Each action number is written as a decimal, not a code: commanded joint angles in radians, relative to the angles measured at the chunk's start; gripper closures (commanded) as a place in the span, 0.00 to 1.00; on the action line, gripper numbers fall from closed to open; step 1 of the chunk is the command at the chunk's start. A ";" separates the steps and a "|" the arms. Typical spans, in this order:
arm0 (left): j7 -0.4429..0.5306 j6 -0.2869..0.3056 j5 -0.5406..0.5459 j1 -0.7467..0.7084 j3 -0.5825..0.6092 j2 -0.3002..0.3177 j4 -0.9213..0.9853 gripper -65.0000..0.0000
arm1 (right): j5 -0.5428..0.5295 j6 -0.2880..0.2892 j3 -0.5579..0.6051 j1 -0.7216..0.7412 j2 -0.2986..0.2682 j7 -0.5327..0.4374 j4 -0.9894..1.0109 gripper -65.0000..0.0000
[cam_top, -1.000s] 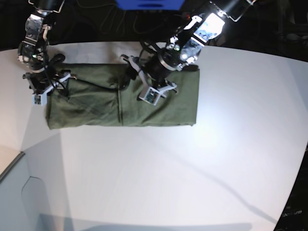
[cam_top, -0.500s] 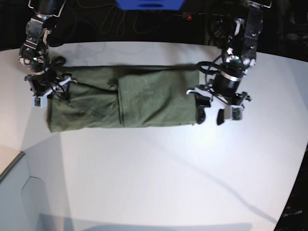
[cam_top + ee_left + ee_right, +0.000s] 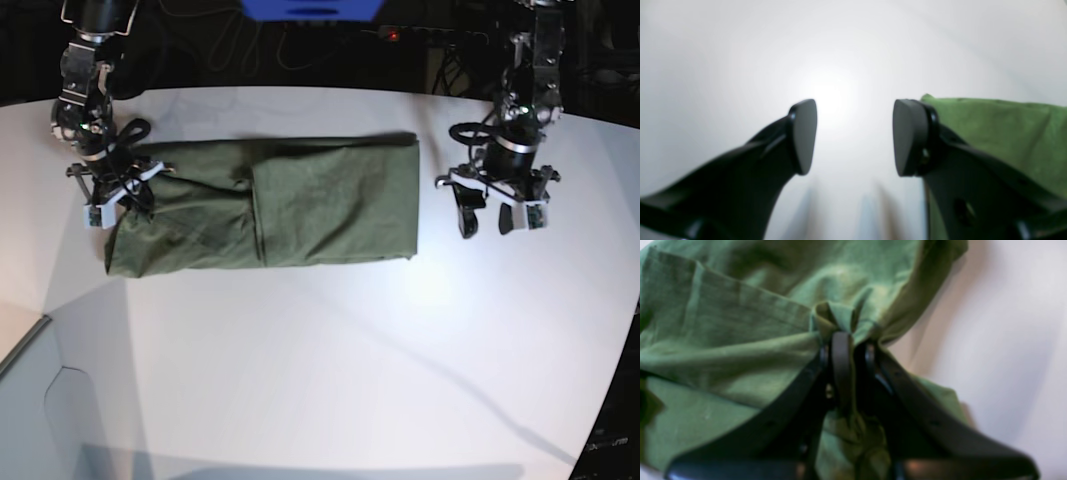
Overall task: Layout the t-shirt on the table in an organized manner, then fold the t-shirt properly
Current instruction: 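Lift the strip end with the right gripper and fold it over the middle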
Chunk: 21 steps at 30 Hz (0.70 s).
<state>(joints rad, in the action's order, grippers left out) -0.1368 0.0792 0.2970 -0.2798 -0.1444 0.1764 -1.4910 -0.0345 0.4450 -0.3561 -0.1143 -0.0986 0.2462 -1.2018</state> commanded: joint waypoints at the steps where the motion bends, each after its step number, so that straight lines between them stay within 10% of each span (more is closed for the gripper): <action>1: 0.029 0.004 0.003 0.003 -0.004 0.004 -0.015 0.47 | 0.035 0.002 -0.001 -0.005 -0.002 0.072 -0.016 1.00; 21: 0.029 0.004 0.003 0.029 0.004 -0.067 0.109 0.47 | 0.035 0.002 0.141 -0.152 0.069 0.074 -0.576 1.00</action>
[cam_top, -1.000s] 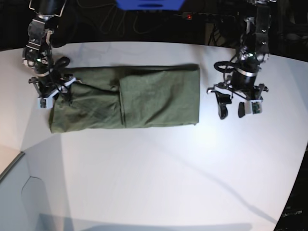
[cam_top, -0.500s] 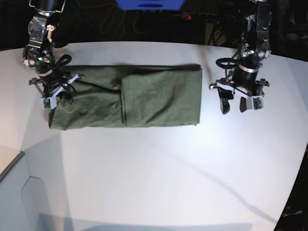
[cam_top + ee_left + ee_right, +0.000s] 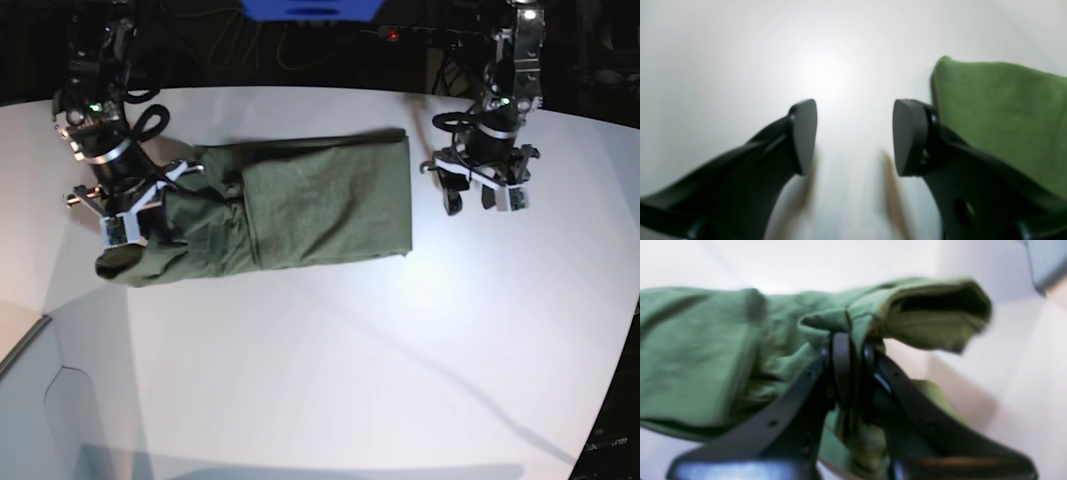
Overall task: Layout the t-shirt on the table in an organized manner, then fold the t-shirt properly
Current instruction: 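Lift the strip end with the right gripper and fold it over the middle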
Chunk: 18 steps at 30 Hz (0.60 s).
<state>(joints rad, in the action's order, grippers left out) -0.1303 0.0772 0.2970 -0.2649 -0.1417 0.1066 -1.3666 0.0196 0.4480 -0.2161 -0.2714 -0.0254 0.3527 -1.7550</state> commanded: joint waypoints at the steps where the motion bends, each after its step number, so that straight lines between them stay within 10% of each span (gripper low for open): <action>1: 0.019 0.006 0.003 0.019 0.001 -0.003 -0.010 0.47 | -0.019 -0.001 0.028 -0.004 -0.005 -0.033 -0.035 1.00; 18: 0.017 0.006 0.003 0.028 0.089 -0.003 -0.001 0.47 | -0.019 -0.001 0.438 0.060 -0.003 -0.033 -0.029 1.00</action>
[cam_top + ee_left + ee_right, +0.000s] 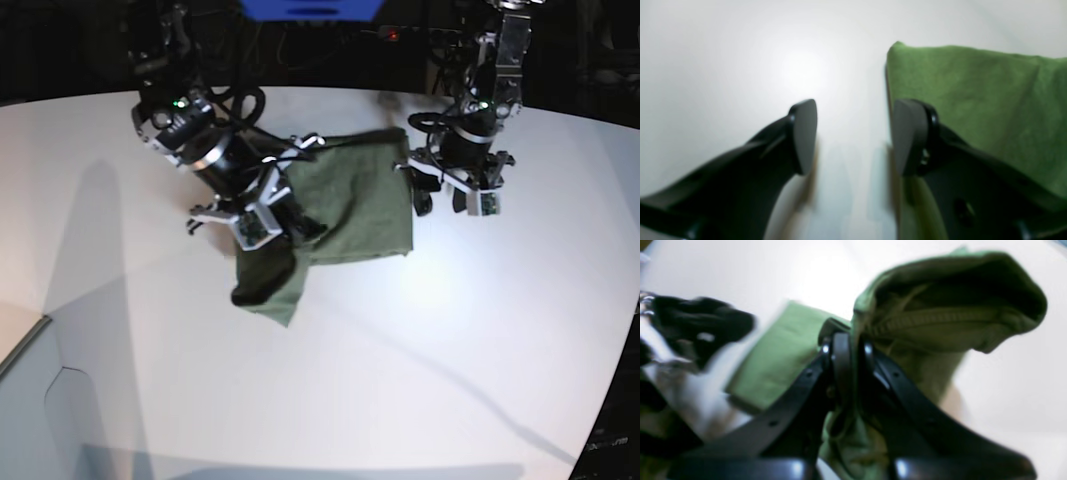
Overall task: Layout the t-shirt on the table in an organized manner, then fold the t-shirt properly
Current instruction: 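Lift the strip end with the right gripper and fold it over the middle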
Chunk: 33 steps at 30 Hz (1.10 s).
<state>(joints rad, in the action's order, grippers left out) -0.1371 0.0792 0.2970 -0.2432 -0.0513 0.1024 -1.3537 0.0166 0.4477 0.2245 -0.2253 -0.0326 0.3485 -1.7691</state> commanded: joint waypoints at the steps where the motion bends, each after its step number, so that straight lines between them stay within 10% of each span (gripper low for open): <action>1: 0.024 0.004 0.003 0.006 -0.002 0.001 -0.014 0.47 | -0.016 0.000 0.019 0.020 0.004 -0.029 0.010 1.00; 27: 0.024 0.004 0.003 0.005 -0.002 0.007 -0.014 0.47 | -0.016 0.000 0.174 0.149 0.017 -0.030 0.278 1.00; 33: 0.024 0.004 0.001 0.003 -0.006 0.007 -0.014 0.47 | -0.016 0.000 0.175 0.155 0.020 -0.035 0.306 0.84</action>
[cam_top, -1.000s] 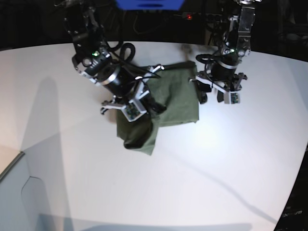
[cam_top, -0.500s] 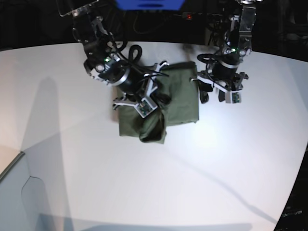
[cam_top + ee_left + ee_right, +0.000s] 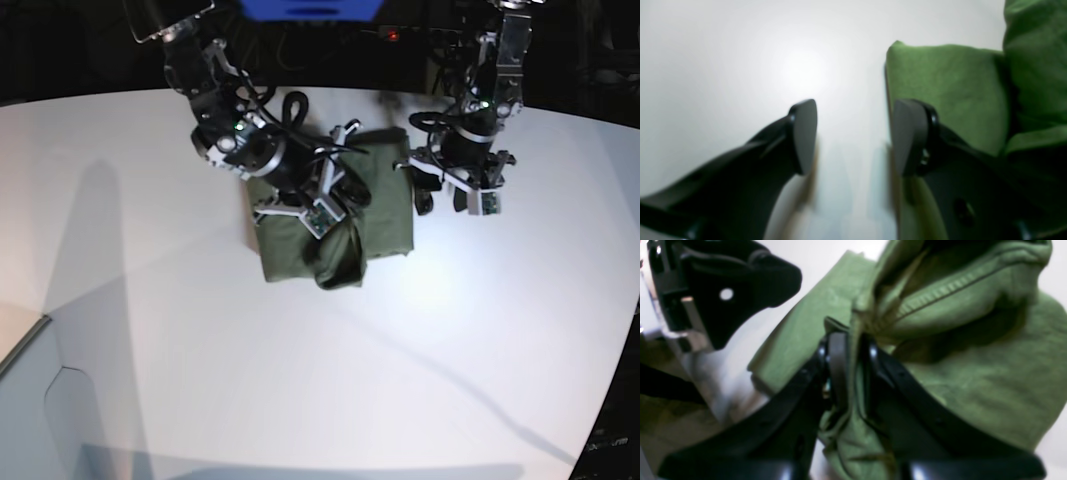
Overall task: Layout the t-shirt on the table in an organized manner, then fold the t-shirt properly
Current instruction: 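Lift the strip end with the right gripper and fold it over the middle, then move the left gripper to the folded bundle's collar side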
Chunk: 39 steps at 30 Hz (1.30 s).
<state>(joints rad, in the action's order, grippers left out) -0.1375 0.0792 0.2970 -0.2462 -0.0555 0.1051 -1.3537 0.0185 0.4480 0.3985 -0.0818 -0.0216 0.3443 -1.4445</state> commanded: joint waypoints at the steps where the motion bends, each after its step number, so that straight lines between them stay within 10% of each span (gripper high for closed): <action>1: 0.025 0.004 0.000 0.006 -0.002 0.005 -0.014 0.47 | -0.018 -0.001 0.014 0.012 0.013 -0.032 -0.019 0.84; 21: 0.025 0.003 0.001 -0.055 -0.086 0.032 -0.082 0.47 | -0.018 -0.001 0.086 0.010 0.024 -0.027 -0.126 0.83; 39: 0.025 0.004 0.003 -0.166 -0.235 0.026 -0.215 0.47 | -0.021 -0.001 -0.255 0.066 0.012 -0.031 0.044 0.83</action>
<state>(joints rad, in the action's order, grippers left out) -0.1375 0.0799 0.2970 -0.4126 -0.2878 0.1246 -1.5494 0.0097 0.4480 0.1436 -0.0242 -0.0158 0.3378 -1.3823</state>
